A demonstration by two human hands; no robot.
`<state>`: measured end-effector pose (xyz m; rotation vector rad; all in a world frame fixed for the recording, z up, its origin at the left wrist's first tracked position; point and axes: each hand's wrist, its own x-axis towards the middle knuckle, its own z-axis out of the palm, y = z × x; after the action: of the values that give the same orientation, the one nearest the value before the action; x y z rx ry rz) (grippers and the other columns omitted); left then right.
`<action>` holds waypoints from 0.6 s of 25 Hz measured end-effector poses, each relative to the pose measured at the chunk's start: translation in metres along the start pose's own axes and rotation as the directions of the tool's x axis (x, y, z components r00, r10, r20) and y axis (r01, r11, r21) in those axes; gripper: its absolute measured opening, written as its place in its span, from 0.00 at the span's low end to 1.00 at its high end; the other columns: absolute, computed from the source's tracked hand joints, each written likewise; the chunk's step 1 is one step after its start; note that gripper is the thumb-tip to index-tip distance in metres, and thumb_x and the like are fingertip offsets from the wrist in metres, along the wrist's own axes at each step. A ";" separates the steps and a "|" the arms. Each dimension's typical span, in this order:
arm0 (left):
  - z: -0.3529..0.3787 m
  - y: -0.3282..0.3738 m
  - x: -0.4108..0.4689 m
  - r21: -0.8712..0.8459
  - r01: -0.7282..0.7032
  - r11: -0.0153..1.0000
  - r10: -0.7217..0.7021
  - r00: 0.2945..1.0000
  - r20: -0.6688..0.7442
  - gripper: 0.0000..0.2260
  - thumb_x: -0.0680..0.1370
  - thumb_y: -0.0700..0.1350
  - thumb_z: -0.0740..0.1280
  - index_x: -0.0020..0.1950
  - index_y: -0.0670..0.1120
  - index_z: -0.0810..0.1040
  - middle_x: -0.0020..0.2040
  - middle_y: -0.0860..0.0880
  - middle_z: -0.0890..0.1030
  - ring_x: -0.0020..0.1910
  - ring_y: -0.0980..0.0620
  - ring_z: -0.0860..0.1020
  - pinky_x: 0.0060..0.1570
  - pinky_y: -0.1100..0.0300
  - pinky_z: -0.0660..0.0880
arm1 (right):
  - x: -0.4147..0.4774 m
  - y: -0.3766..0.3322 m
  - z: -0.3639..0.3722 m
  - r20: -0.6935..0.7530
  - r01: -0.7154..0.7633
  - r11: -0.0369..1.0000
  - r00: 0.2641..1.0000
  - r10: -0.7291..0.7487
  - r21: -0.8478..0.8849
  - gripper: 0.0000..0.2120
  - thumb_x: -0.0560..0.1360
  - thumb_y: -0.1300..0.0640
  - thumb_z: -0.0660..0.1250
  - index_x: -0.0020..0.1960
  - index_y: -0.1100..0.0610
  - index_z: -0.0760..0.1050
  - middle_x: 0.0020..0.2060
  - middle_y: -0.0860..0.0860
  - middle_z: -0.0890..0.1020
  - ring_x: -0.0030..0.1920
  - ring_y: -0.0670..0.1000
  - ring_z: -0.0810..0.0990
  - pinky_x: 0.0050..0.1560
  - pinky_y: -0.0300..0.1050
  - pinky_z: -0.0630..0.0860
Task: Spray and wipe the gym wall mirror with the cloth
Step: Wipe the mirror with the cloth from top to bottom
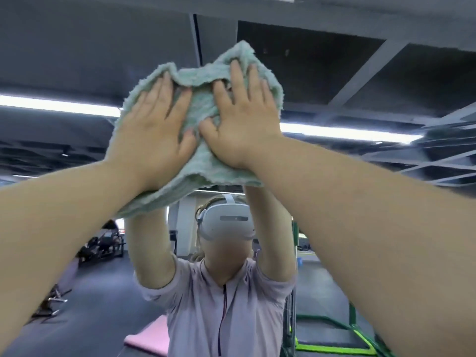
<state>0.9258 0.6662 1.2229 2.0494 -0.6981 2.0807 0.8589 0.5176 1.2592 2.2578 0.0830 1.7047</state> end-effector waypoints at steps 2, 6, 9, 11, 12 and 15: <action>-0.006 -0.040 -0.021 0.023 0.090 0.996 -0.090 0.996 0.016 0.34 0.79 0.60 0.43 0.78 0.40 0.53 0.77 0.33 0.53 0.77 0.37 0.53 0.75 0.48 0.48 | 0.008 -0.050 0.007 0.022 0.049 0.998 0.999 -0.050 0.030 0.33 0.78 0.40 0.49 0.80 0.51 0.46 0.78 0.57 0.39 0.77 0.60 0.35 0.75 0.56 0.35; -0.003 -0.026 -0.056 0.014 0.285 0.958 -0.285 0.958 0.026 0.31 0.78 0.54 0.47 0.76 0.36 0.57 0.74 0.29 0.56 0.74 0.31 0.57 0.73 0.40 0.55 | -0.015 -0.068 0.017 0.030 0.141 0.987 0.989 -0.144 0.080 0.29 0.81 0.45 0.47 0.79 0.50 0.47 0.78 0.54 0.39 0.77 0.56 0.35 0.76 0.52 0.35; 0.001 0.045 -0.095 -0.073 0.262 0.962 -0.262 0.965 0.021 0.29 0.79 0.52 0.49 0.76 0.36 0.59 0.75 0.31 0.58 0.74 0.34 0.58 0.74 0.43 0.54 | -0.080 -0.018 0.020 -0.002 0.180 0.982 0.984 -0.180 0.052 0.30 0.78 0.44 0.44 0.79 0.52 0.53 0.79 0.52 0.46 0.78 0.54 0.42 0.77 0.51 0.41; 0.004 0.093 -0.096 -0.128 0.149 0.980 -0.144 0.988 0.049 0.29 0.78 0.52 0.50 0.76 0.40 0.60 0.77 0.36 0.57 0.76 0.39 0.57 0.74 0.49 0.51 | -0.127 0.038 0.019 0.016 0.112 0.994 0.994 -0.112 0.010 0.32 0.76 0.43 0.44 0.78 0.53 0.56 0.79 0.52 0.49 0.78 0.53 0.45 0.77 0.49 0.42; 0.007 0.114 -0.075 -0.146 0.079 0.986 -0.074 0.996 0.043 0.29 0.77 0.52 0.50 0.76 0.41 0.61 0.77 0.38 0.57 0.76 0.41 0.57 0.74 0.50 0.50 | -0.136 0.072 0.015 0.038 0.058 0.998 0.998 -0.057 -0.020 0.32 0.77 0.42 0.44 0.78 0.52 0.55 0.79 0.51 0.48 0.78 0.52 0.44 0.75 0.47 0.39; 0.014 0.177 0.023 -0.168 -0.117 0.979 0.123 0.992 0.027 0.31 0.76 0.55 0.45 0.79 0.47 0.57 0.79 0.44 0.54 0.78 0.48 0.53 0.74 0.55 0.43 | -0.125 0.175 -0.007 0.086 -0.146 0.984 0.984 0.155 -0.098 0.32 0.80 0.40 0.44 0.80 0.52 0.45 0.78 0.51 0.40 0.78 0.51 0.38 0.75 0.47 0.37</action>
<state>0.8646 0.4995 1.2048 2.0049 -0.9889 1.9730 0.7917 0.3234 1.1934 2.3235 -0.1875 1.6354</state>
